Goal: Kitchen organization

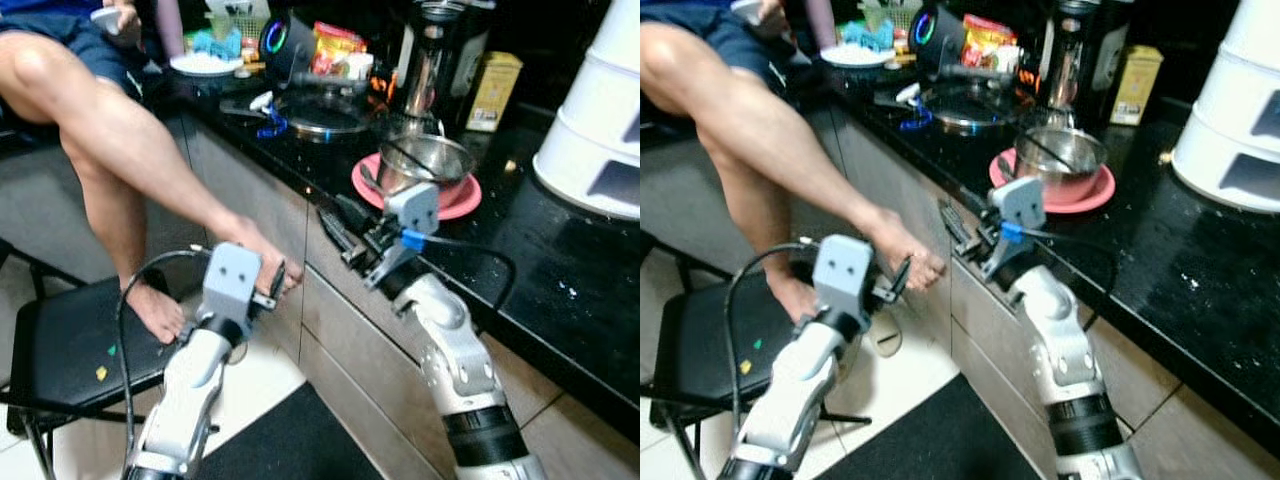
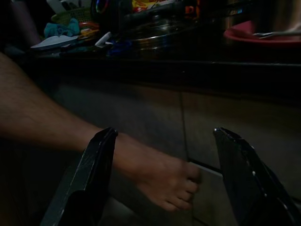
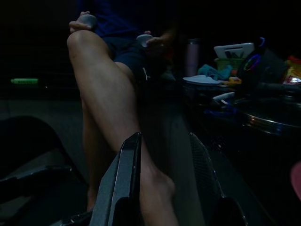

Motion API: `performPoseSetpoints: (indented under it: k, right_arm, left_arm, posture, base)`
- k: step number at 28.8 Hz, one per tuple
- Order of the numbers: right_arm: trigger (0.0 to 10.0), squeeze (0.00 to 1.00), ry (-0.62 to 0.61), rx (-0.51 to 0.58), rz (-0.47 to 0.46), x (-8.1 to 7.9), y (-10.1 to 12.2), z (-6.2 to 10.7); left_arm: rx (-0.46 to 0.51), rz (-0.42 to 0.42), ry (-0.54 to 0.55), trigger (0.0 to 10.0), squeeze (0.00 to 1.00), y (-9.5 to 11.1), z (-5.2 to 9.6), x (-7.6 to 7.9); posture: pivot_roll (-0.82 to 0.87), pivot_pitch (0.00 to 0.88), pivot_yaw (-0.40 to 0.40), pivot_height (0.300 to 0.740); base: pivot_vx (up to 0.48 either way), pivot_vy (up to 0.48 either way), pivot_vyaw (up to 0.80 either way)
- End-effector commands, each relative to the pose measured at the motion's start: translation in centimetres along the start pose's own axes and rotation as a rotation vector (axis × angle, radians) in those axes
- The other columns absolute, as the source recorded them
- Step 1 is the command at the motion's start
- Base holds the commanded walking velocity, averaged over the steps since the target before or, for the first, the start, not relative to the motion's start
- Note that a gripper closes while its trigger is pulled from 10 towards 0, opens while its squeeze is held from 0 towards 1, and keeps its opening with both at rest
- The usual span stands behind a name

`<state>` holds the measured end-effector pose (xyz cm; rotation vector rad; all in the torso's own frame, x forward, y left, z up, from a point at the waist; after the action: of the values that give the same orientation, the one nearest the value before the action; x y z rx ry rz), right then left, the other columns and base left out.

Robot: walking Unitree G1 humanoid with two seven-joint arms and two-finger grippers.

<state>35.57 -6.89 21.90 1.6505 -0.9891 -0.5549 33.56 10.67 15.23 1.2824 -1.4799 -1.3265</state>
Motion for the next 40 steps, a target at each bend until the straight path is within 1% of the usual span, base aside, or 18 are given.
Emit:
performPoseSetpoints:
  k: [1,9,16,20,25,28,32,33,34,35,37,38,39,40]
  right_arm:
    - [10.0,0.00,-0.003,0.002,-0.001,0.2,0.0,0.2]
    - [10.0,0.00,0.000,-0.002,0.001,0.2,0.0,0.2]
    - [10.0,0.00,-0.030,-0.023,-0.001,0.7,-0.1,-0.1]
    - [10.0,0.00,-0.024,-0.042,-0.003,0.7,-0.3,-0.3]
    - [10.0,0.00,-0.015,-0.030,-0.011,0.6,-0.1,-0.3]
    - [10.0,0.00,-0.010,-0.015,-0.007,0.5,0.3,-0.4]
    - [10.0,0.00,0.056,0.024,0.024,-0.5,1.8,-0.8]
    - [10.0,0.00,0.056,0.024,0.024,-0.5,1.8,-0.8]
    - [10.0,0.00,0.097,0.055,0.067,-1.4,3.2,-1.6]
    - [10.0,0.00,0.097,0.055,0.067,-1.4,3.2,-1.6]
    - [10.0,0.00,0.114,0.076,0.135,-2.0,4.5,-2.5]
    - [10.0,0.00,0.114,0.076,0.135,-2.0,4.5,-2.5]
    - [10.0,0.00,0.123,0.096,0.149,-2.3,5.2,-2.9]
    - [10.0,0.00,0.112,0.112,0.200,-2.3,6.1,-3.6]
  left_arm:
    - [-0.011,0.005,-0.020,10.0,0.00,-0.2,0.0,0.5]
    - [-0.015,0.005,-0.026,10.0,0.00,-0.4,0.0,0.6]
    - [-0.017,0.007,-0.028,10.0,0.00,-0.5,0.1,0.6]
    - [-0.016,0.008,-0.025,10.0,0.00,-0.4,0.0,0.6]
    - [-0.015,0.012,-0.024,10.0,0.00,-0.4,0.0,0.6]
    - [-0.017,0.015,-0.023,10.0,0.00,-0.4,0.0,0.6]
    - [-0.019,0.016,-0.025,10.0,0.00,-0.5,0.1,0.6]
    - [-0.019,0.016,-0.025,10.0,0.00,-0.5,0.1,0.6]
    - [-0.019,0.016,-0.026,10.0,0.00,-0.4,0.1,0.6]
    - [-0.019,0.016,-0.026,10.0,0.00,-0.4,0.1,0.6]
    - [-0.019,0.016,-0.027,10.0,0.00,-0.4,0.0,0.6]
    - [-0.019,0.016,-0.027,10.0,0.00,-0.4,0.0,0.6]
    - [-0.019,0.016,-0.028,10.0,0.00,-0.4,0.0,0.7]
    - [-0.019,0.016,-0.028,10.0,0.00,-0.4,0.0,0.7]
  posture:
    - [-0.05,0.000,-0.031,0.740]
    - [-0.05,0.000,-0.026,0.740]
    - [-0.05,0.000,-0.026,0.740]
    - [-0.05,0.000,-0.026,0.740]
    - [-0.05,0.000,-0.026,0.740]
    - [-0.05,0.000,-0.026,0.740]
    - [-0.05,0.000,-0.026,0.740]
    - [-0.05,0.000,-0.026,0.740]
    - [-0.05,0.000,-0.025,0.740]
    - [-0.05,0.000,-0.025,0.740]
    - [-0.04,0.000,-0.027,0.740]
    - [-0.04,0.000,-0.027,0.740]
    - [-0.04,0.000,-0.028,0.740]
    - [-0.04,0.000,-0.028,0.740]
  base:
    - [0.364,0.000,0.00]
    - [0.363,0.000,0.00]
    - [0.360,0.000,0.00]
    - [0.361,0.000,-0.75]
    - [0.249,0.000,-0.78]
    - [0.000,0.000,0.00]
    - [0.000,0.000,0.00]
    - [0.000,0.000,0.00]
    - [0.000,0.000,0.00]
    - [0.000,0.000,0.00]
    - [0.000,0.000,0.00]
    - [0.000,0.000,0.00]
    - [0.000,0.000,0.00]
    - [0.000,0.000,0.00]
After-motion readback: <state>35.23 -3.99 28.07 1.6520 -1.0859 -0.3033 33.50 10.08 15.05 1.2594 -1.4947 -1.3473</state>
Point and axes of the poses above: a point about 5 cm out from each wrist's last joint towards the gripper, its own z axis pointing back from the gripper into the wrist, its own y axis along the axis of the wrist's last joint, x = y × z, the point moved 5 cm from there along -z, pointing out of the wrist towards the gripper, and after that the axes turned 5 degrees about z, right-handed, at the moved point
